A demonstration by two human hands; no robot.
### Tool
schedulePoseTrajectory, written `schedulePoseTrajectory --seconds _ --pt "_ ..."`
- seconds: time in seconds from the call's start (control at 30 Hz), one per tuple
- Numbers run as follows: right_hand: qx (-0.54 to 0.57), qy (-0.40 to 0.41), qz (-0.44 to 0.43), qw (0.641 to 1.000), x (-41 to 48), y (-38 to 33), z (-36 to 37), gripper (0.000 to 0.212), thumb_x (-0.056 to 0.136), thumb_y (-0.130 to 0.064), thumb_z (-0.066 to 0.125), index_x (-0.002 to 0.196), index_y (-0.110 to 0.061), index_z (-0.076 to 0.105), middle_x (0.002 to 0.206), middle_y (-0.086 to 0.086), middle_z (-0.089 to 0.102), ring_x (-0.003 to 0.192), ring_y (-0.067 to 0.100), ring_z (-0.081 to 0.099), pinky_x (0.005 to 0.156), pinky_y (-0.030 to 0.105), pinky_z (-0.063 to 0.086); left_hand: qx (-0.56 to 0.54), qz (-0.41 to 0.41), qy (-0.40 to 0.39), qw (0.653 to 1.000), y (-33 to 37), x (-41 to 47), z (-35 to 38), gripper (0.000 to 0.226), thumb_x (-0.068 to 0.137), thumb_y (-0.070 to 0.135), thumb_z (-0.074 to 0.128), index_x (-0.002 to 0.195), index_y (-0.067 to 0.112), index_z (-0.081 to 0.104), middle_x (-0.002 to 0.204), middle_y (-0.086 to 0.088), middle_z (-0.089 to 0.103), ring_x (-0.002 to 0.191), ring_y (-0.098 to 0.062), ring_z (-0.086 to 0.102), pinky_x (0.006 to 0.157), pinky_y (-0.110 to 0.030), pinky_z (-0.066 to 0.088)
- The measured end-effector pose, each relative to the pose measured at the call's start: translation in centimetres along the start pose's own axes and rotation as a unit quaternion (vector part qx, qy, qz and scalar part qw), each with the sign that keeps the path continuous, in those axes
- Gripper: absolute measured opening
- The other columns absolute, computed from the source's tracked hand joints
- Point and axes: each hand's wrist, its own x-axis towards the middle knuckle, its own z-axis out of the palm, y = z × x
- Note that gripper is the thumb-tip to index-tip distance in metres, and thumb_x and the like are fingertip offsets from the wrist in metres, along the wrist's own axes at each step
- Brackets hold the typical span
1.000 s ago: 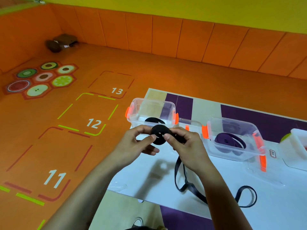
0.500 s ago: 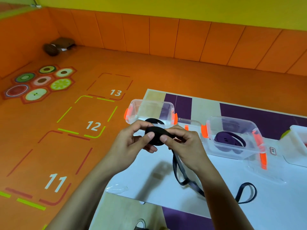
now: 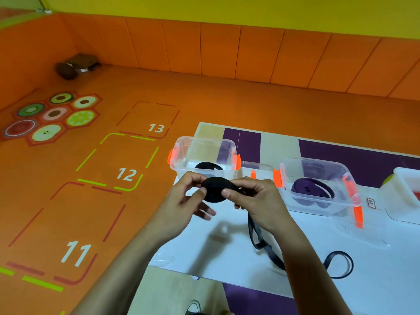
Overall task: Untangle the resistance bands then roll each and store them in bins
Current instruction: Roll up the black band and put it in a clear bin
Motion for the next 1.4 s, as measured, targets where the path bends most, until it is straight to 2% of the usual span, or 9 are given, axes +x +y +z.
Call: schedulePoseTrajectory --seconds 0.1,0.17,0.43,0.7,0.97,1.07,1.17,1.27,1.4 --pt "-0.047 -0.032 0.008 0.998 0.0 -0.1 -0.4 0.016 0.082 -0.02 0.085 0.095 -0.029 0.083 0.078 0.0 0.072 0.061 0.011 0.055 0.061 0.026 0.044 0.24 0.042 -0.006 0.97 0.7 0.1 -1.4 0.019 0.096 0.017 0.066 0.105 0.034 0.065 0.105 0.014 0.067 0.077 -0.014 0.068 0.064 -0.033 0.058" --pt "-0.063 -0.053 0.005 0.997 -0.1 -0.2 -0.2 0.016 0.082 -0.024 0.084 0.097 -0.03 0.083 0.081 -0.004 0.071 0.066 0.008 0.056 0.063 0.023 0.041 0.285 0.069 -0.023 0.956 1.3 0.1 -1.8 0.019 0.093 0.024 0.071 0.106 0.037 0.069 0.104 0.019 0.066 0.075 -0.01 0.065 0.059 -0.025 0.053" --pt "-0.02 -0.019 -0.012 1.0 -0.3 0.3 0.4 0.017 0.084 -0.021 0.083 0.097 -0.031 0.082 0.088 -0.005 0.072 0.08 0.009 0.062 0.076 0.028 0.048 0.166 0.088 0.009 0.982 1.1 -0.5 -1.5 0.012 0.098 0.017 0.067 0.109 0.021 0.067 0.088 0.002 0.074 0.069 -0.019 0.073 0.07 -0.033 0.058" --pt "0.079 0.033 -0.002 0.996 -0.5 0.4 1.0 0.018 0.088 -0.01 0.076 0.101 -0.022 0.081 0.087 0.004 0.075 0.076 0.013 0.064 0.072 0.022 0.053 0.014 0.072 0.028 0.997 0.6 -0.2 -0.5 0.013 0.101 0.015 0.059 0.114 0.013 0.06 0.107 0.001 0.071 0.078 -0.035 0.076 0.083 -0.059 0.058" --pt "0.112 0.05 0.014 0.992 -0.5 0.6 1.1 0.018 0.09 -0.005 0.072 0.106 -0.011 0.079 0.09 -0.001 0.079 0.073 0.009 0.065 0.07 0.021 0.053 -0.097 0.016 0.005 0.995 0.4 -0.3 1.0 0.017 0.101 0.008 0.054 0.117 0.007 0.052 0.119 -0.009 0.064 0.086 -0.041 0.075 0.078 -0.042 0.062" --pt "0.043 0.048 -0.001 0.998 -0.3 0.9 0.5 0.019 0.084 -0.009 0.081 0.101 -0.016 0.082 0.092 0.001 0.078 0.079 0.015 0.067 0.074 0.029 0.056 0.084 -0.013 -0.046 0.995 0.8 -0.5 -0.1 0.01 0.105 0.013 0.052 0.114 0.016 0.053 0.121 0.001 0.06 0.085 -0.024 0.076 0.075 -0.044 0.063" --pt "0.0 0.02 -0.016 1.0 -0.4 0.9 0.1 0.023 0.08 -0.011 0.085 0.102 -0.017 0.083 0.091 0.002 0.076 0.08 0.022 0.065 0.075 0.032 0.051 0.327 0.04 -0.032 0.944 1.4 -0.2 -1.3 0.014 0.099 0.029 0.062 0.11 0.032 0.055 0.115 0.019 0.055 0.077 -0.007 0.069 0.067 -0.029 0.058" --pt "-0.025 -0.032 -0.022 0.999 -0.6 0.4 0.3 0.023 0.081 -0.012 0.084 0.102 -0.022 0.083 0.09 0.0 0.075 0.083 0.017 0.063 0.073 0.026 0.045 0.364 0.119 -0.027 0.924 1.8 -0.1 -1.8 0.022 0.095 0.028 0.068 0.113 0.039 0.06 0.108 0.023 0.06 0.077 -0.008 0.064 0.064 -0.018 0.047" --pt "-0.05 -0.027 -0.037 0.998 -0.6 0.6 0.5 0.024 0.081 -0.013 0.084 0.103 -0.024 0.083 0.09 -0.002 0.074 0.08 0.007 0.061 0.069 0.019 0.043 0.387 0.134 -0.037 0.911 1.5 -0.1 -1.9 0.014 0.098 0.03 0.065 0.109 0.038 0.062 0.096 0.025 0.06 0.072 -0.006 0.065 0.063 -0.027 0.045"
